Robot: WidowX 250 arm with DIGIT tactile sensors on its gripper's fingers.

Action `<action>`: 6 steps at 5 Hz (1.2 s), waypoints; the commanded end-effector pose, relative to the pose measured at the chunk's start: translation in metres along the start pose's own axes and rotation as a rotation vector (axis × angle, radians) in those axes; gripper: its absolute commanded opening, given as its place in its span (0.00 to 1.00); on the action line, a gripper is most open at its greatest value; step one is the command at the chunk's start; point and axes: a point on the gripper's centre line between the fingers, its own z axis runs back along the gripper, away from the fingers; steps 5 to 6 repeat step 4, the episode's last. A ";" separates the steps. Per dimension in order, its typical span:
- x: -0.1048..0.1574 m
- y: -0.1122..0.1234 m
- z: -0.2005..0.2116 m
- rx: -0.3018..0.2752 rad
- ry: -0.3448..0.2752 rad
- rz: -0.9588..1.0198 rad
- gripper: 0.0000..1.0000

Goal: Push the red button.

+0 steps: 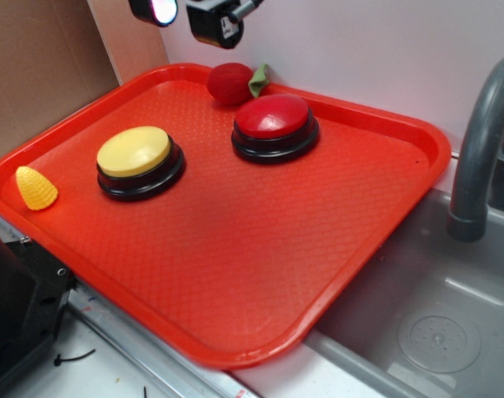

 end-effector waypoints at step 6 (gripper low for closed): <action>-0.013 -0.003 0.044 -0.034 -0.074 0.043 1.00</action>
